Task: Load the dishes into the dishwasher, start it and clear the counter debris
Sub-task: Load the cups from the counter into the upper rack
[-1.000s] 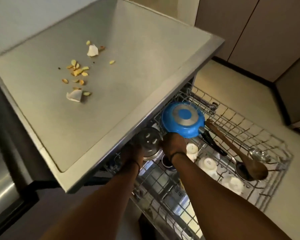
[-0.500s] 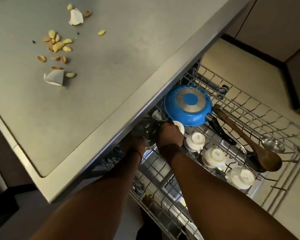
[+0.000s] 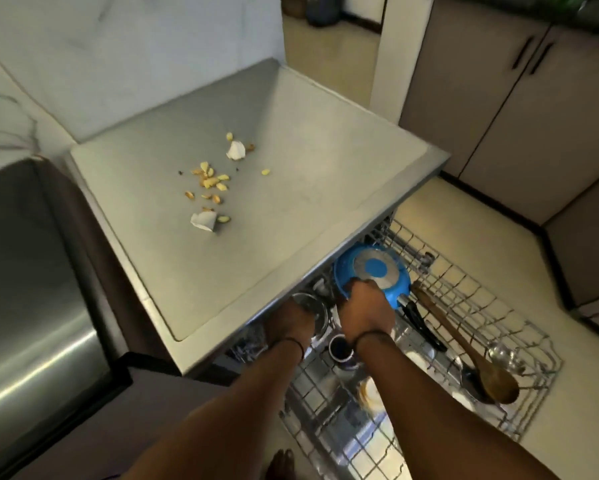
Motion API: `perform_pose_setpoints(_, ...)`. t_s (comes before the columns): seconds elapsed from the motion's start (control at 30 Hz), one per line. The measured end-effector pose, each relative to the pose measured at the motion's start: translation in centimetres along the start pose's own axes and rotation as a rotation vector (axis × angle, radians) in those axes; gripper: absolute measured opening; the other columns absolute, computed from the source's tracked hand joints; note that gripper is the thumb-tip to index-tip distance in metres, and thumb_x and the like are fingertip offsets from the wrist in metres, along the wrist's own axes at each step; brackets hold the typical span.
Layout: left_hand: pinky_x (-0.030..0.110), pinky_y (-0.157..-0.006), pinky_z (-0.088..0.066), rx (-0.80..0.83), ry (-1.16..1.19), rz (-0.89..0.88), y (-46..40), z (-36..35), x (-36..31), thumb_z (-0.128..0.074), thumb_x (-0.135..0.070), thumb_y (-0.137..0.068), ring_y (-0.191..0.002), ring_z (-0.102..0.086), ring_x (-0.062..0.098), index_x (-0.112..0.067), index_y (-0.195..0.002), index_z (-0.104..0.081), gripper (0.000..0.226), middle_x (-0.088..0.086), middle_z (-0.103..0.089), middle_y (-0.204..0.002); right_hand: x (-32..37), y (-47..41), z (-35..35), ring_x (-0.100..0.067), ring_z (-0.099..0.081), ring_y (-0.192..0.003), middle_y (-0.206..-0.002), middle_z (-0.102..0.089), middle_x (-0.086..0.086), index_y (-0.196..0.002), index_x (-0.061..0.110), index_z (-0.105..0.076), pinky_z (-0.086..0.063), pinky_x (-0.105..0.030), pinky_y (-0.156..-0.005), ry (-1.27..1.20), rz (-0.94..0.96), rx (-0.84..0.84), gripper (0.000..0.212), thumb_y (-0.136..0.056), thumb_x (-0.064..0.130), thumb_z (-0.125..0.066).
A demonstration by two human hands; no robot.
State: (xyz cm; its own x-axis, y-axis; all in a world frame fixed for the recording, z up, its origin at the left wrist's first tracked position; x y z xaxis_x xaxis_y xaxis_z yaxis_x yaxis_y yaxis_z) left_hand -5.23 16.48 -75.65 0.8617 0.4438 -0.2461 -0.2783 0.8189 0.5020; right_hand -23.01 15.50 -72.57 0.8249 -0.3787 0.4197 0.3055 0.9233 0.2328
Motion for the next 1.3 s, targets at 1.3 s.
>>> perform_pose_setpoints(1.3,0.036,-0.082,-0.042,-0.763,0.798,0.499,22.0,33.6,52.5,-0.023,-0.052,-0.101,-0.104,-0.06,0.034,-0.008,-0.097,-0.069,0.064,0.019,-0.066,-0.112,52.6,42.4,-8.5,-0.016,-0.056,-0.11,-0.125,-0.059,0.003,-0.134,0.031,-0.041,-0.046,-0.025,-0.085,-0.07,1.099,0.655,0.082,-0.063,0.041,-0.082)
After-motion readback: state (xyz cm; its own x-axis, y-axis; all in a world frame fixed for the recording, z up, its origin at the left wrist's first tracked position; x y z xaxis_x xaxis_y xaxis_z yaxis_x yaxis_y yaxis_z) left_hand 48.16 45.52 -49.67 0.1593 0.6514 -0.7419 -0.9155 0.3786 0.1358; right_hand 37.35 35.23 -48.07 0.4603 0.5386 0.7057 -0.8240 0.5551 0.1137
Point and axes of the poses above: each hand's wrist, its own y-axis away from the middle knuckle, its own z-axis out of the back of the hand, x = y × z, the point moved 10 cm from there along -y, towards the middle knuckle
